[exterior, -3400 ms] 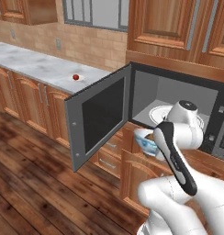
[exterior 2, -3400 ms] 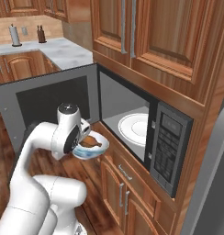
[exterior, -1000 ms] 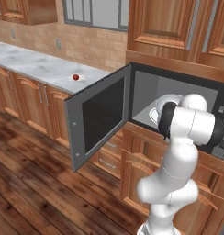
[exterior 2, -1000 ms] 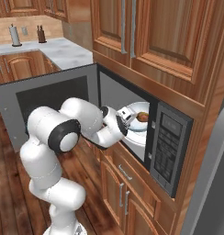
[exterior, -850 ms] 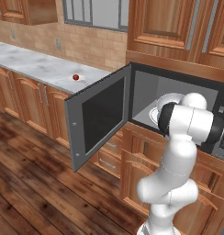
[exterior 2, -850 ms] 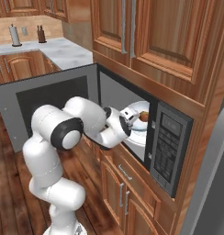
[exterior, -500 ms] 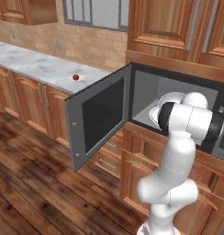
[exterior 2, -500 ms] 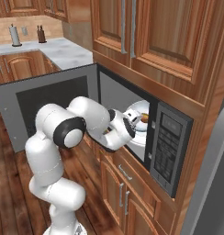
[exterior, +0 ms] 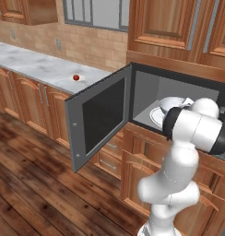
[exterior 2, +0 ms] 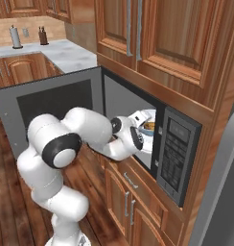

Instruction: Remove the apple from the bowl and place it on the small plate. Then place the bowl with only the chicken drumstick in the microwave, close the door, and press the start button to microwave the chicken drumstick.

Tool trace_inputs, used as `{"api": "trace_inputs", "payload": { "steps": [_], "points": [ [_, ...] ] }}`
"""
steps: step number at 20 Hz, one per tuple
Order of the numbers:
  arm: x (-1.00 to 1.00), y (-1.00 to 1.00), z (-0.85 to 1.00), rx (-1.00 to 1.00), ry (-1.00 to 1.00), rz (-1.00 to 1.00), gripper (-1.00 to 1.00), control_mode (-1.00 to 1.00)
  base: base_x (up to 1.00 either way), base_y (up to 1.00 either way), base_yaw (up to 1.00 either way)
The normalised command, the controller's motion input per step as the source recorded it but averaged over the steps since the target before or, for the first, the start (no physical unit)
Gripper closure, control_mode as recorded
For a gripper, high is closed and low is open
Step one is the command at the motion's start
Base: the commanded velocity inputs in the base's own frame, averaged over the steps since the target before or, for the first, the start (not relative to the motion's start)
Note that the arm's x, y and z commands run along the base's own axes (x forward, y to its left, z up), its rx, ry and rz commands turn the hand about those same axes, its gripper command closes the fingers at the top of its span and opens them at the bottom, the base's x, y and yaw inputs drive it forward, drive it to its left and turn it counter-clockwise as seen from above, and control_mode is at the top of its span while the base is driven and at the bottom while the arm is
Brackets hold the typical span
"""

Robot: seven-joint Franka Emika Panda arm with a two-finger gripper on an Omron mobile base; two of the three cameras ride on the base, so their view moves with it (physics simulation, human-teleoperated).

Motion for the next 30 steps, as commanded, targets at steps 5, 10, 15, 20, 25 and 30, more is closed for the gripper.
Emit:
{"api": "trace_inputs", "payload": {
  "steps": [5, 10, 15, 20, 25, 30],
  "points": [
    [-0.84, 0.51, 0.25, 0.0, -0.21, 0.0, -1.0, -1.0, 0.0, 0.0, 0.0],
    [-0.95, 0.66, 0.38, 0.0, 0.06, 0.0, -1.0, -1.0, 0.0, 0.0, 0.0],
    [-0.66, 0.57, 0.89, 0.04, 0.15, 0.0, -1.0, -1.0, 0.0, 0.0, 0.0],
    [-0.49, 0.47, 0.99, 0.03, 0.13, -0.02, -1.0, -1.0, 0.0, 0.0, 0.0],
    [-0.65, 0.51, 0.67, 0.07, 0.28, 0.0, -1.0, -1.0, 0.0, 0.0, 0.0],
    [-0.91, 0.6, 0.12, 0.04, 0.27, 0.0, -1.0, -1.0, 0.0, 0.0, 0.0]
  ]
}}
